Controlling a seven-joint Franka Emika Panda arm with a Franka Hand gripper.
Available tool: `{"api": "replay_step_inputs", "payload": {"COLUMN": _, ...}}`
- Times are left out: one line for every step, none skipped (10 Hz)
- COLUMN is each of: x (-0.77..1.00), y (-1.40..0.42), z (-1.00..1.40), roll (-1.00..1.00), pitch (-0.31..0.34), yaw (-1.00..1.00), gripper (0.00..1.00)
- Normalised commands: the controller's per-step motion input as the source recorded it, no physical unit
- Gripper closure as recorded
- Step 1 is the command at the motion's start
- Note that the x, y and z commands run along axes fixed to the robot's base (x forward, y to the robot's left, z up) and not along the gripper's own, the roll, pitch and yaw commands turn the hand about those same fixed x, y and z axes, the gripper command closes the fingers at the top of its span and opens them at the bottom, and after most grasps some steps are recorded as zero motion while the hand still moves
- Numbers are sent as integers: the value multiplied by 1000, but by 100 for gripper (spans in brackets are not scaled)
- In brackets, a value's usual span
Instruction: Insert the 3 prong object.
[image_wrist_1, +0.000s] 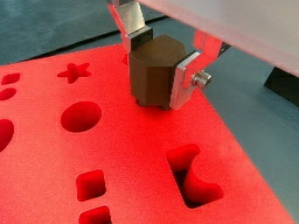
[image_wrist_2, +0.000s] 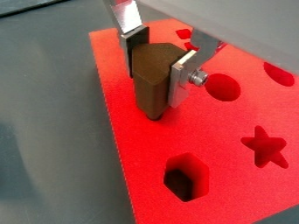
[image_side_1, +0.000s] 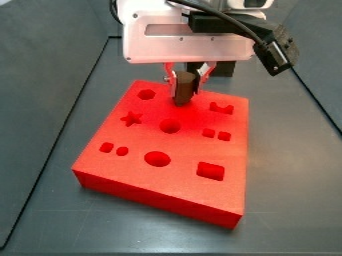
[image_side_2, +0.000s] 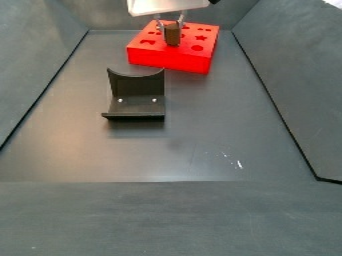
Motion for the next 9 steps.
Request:
{"api": "replay_step_inputs", "payload": {"x": 0, "y": 0, "z": -569, "roll": -151, "pitch": -279, "yaw": 0, "gripper": 100}}
{"api": "replay_step_inputs", "payload": {"x": 0, "y": 0, "z": -583, "roll": -139, "pitch": -290, "yaw": -14, "gripper": 100}}
{"api": "replay_step_inputs", "payload": {"x": 0, "y": 0, "z": -643, "roll": -111, "pitch": -270, "yaw": -3, "gripper": 100}}
{"api": "replay_step_inputs", "payload": {"x": 0, "y": 0, "z": -660, "roll": -70, "pitch": -233, "yaw": 0, "gripper": 100}}
{"api": "replay_step_inputs", "payload": {"x": 0, "y": 0, "z": -54, "roll": 0, "pitch": 0, "yaw": 0, "gripper": 100}}
{"api": "replay_step_inputs", "payload": {"x": 0, "y": 3, "z": -66, "roll": 0, "pitch": 0, "yaw": 0, "gripper": 100}}
{"api": "replay_step_inputs", "payload": {"x": 0, "y": 23, "z": -166, "roll": 0, "pitch": 0, "yaw": 0, "gripper": 100}}
{"api": "replay_step_inputs", "payload": {"x": 0, "y": 23, "z": -23, "roll": 26, "pitch": 0, "yaw": 0, "gripper": 100}}
{"api": "replay_step_inputs", "payload": {"x": 0, "y": 0, "z": -26, "roll": 0, "pitch": 0, "yaw": 0, "gripper": 100}}
